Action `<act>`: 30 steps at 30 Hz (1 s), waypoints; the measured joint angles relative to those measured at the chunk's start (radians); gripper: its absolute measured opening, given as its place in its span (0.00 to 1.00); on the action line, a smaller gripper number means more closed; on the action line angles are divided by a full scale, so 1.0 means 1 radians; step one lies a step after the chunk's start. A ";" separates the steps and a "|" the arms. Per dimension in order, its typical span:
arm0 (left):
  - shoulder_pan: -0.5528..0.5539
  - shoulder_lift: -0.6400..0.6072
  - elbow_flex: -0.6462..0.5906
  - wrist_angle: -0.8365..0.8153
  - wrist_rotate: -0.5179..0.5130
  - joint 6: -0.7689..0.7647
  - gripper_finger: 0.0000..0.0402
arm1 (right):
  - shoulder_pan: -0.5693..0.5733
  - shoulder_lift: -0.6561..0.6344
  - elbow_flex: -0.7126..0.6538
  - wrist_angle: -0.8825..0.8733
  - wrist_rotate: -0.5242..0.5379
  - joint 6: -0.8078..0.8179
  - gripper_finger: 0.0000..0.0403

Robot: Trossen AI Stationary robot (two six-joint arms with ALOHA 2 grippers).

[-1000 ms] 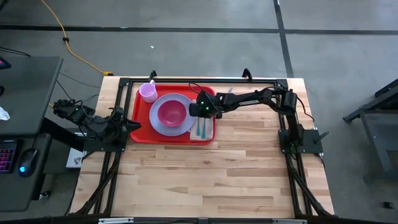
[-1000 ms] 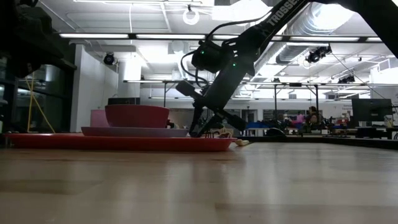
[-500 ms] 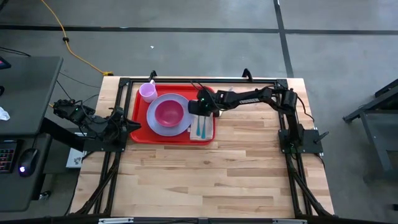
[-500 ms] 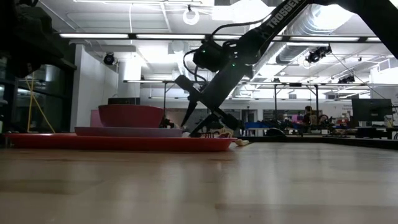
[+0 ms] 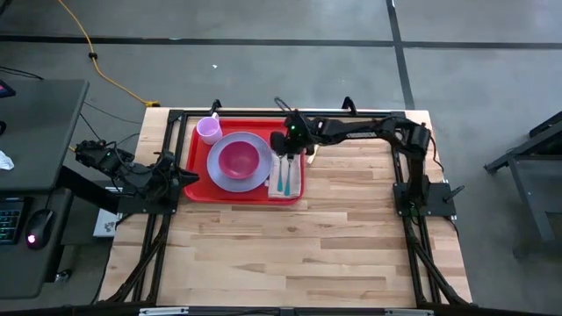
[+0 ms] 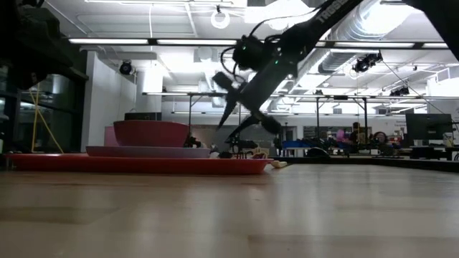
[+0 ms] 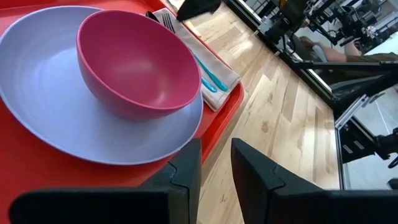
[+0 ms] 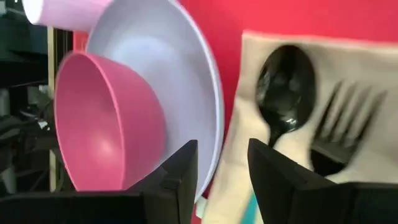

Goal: Set up tray
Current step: Put the yellow knife on the brown napkin to the right of the green fork

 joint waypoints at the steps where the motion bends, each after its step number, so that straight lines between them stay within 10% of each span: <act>1: 0.000 0.000 0.000 0.000 0.000 0.000 0.29 | -0.005 -0.020 0.000 -0.022 0.008 -0.013 0.29; 15: 0.000 0.000 0.000 0.001 0.000 0.000 0.29 | -0.016 -0.286 0.000 -0.530 0.283 -0.100 0.29; 30: 0.000 0.000 0.000 0.002 0.000 -0.048 0.29 | -0.041 -0.268 0.000 -0.612 0.447 -0.112 0.29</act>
